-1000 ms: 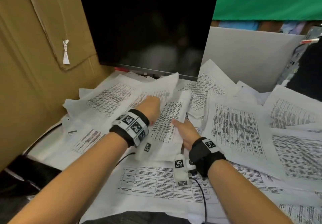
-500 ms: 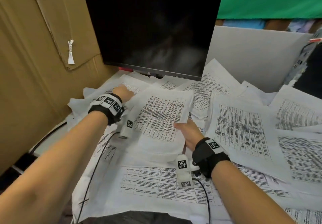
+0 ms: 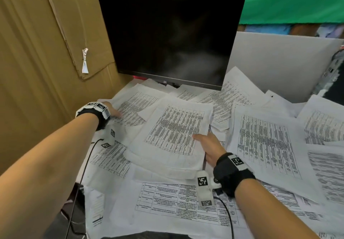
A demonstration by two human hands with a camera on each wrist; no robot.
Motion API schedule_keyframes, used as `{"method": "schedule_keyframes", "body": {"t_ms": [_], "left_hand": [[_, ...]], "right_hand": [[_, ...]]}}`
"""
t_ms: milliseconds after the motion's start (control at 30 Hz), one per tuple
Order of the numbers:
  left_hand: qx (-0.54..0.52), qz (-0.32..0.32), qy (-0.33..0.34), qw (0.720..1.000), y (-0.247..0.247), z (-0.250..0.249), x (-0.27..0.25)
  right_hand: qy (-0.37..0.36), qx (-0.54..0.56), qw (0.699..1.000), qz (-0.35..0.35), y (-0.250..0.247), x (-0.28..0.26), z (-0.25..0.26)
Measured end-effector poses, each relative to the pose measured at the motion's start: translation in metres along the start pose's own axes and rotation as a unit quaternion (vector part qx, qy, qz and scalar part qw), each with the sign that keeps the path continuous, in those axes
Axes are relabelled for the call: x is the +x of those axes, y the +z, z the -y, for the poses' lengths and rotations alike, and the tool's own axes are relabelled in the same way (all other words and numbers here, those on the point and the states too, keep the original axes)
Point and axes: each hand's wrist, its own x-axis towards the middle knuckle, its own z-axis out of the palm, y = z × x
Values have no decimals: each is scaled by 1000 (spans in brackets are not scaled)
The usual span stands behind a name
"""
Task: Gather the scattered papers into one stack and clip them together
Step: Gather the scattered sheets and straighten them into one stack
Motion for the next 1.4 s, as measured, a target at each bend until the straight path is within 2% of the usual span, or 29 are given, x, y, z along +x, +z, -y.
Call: {"method": "schedule_keyframes", "body": {"t_ms": [133, 267, 433, 500, 633, 733, 800, 900, 967, 1100, 1167, 1233, 1300, 1400], "left_hand": [[-7, -41, 37, 998, -2, -4, 10], [-52, -23, 52, 997, -7, -19, 11], [-76, -48, 59, 994, 7, -26, 105], [-58, -42, 70, 995, 4, -30, 93], [-46, -29, 54, 997, 8, -29, 115], [-76, 22, 51, 996, -2, -33, 78], [-103, 43, 46, 993, -4, -35, 71], [-91, 44, 34, 994, 4, -28, 100], [-78, 47, 40, 995, 3, -28, 94], [-29, -19, 42, 999, -2, -28, 67], [-19, -17, 56, 998, -3, -30, 61], [-8, -17, 85, 996, -7, -33, 54], [1, -48, 126, 991, -18, -35, 41], [36, -131, 193, 972, -48, -42, 10]], "right_hand": [[0, -8, 1000, 0, 1, -2, 1], [-8, -10, 1000, 5, 1, -5, 4], [-8, -13, 1000, 1, 1, -3, 2], [-11, -16, 1000, 1, 0, -2, 2], [-4, -13, 1000, 1, -2, 0, -1], [-7, -17, 1000, 7, -4, 2, -3], [-9, -18, 1000, 8, -4, 2, -3], [-10, -20, 1000, 10, -4, 3, -3], [-9, -24, 1000, 10, -4, 3, -1], [-4, -32, 999, 0, -2, 2, 0], [0, -31, 1000, -3, -1, 1, 1], [0, -29, 1000, -4, -1, -1, 2], [-3, -31, 1000, -1, -1, -2, 2], [-6, -26, 1000, 1, -2, -1, 0]]}}
